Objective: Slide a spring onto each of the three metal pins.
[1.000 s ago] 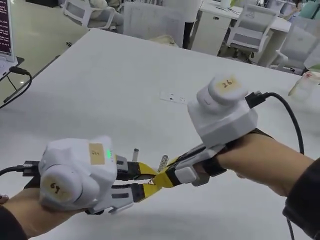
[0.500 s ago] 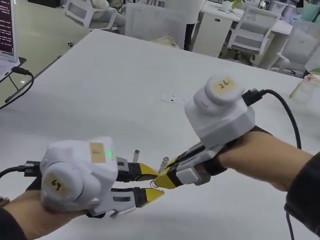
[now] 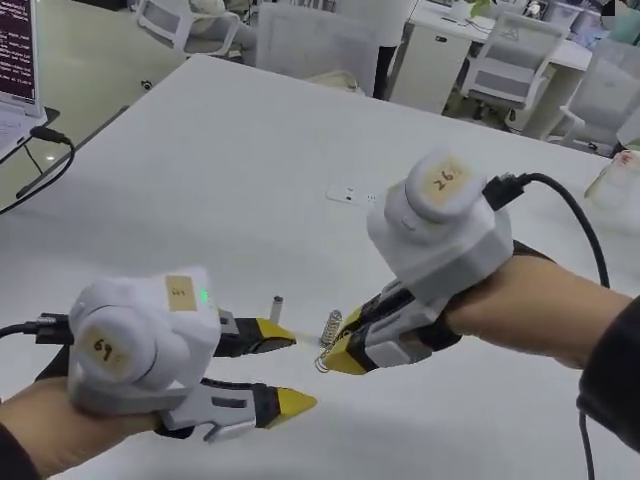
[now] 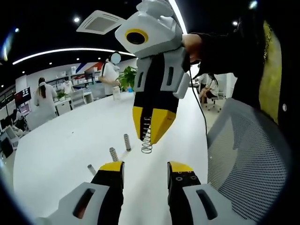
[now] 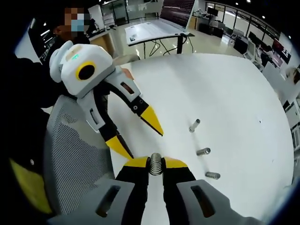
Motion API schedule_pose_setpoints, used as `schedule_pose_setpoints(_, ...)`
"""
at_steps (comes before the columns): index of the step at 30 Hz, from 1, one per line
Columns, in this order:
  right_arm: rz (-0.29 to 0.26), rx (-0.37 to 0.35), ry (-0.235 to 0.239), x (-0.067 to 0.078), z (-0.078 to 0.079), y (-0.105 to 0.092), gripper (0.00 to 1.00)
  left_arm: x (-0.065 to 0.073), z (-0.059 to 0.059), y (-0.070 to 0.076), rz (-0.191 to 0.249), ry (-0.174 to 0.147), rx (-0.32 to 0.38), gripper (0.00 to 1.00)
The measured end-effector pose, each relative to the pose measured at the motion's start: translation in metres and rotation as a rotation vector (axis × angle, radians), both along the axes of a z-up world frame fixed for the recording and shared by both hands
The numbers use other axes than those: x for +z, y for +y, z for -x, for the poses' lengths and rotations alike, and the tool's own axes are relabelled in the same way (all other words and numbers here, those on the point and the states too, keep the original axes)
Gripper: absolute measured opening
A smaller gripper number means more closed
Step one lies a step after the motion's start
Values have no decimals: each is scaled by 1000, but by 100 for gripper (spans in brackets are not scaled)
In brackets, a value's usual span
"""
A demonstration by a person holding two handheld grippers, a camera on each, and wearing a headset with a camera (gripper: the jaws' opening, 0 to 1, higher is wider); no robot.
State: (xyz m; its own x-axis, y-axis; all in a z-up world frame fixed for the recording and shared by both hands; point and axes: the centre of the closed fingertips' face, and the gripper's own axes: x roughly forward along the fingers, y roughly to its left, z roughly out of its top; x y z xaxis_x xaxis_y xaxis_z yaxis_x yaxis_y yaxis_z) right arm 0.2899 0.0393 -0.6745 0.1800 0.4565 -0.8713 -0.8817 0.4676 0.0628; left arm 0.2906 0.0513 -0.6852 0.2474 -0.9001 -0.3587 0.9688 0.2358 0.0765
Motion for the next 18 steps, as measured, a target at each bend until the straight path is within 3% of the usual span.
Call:
schedule_pose_setpoints(10, 16, 38, -15, 4, -5, -3, 8, -11, -7, 18, -2, 52, 59, 44)
schedule_pose_setpoints(18, 25, 57, -35, 10, -12, -6, 8, -21, -13, 33, -8, 67, 116, 55)
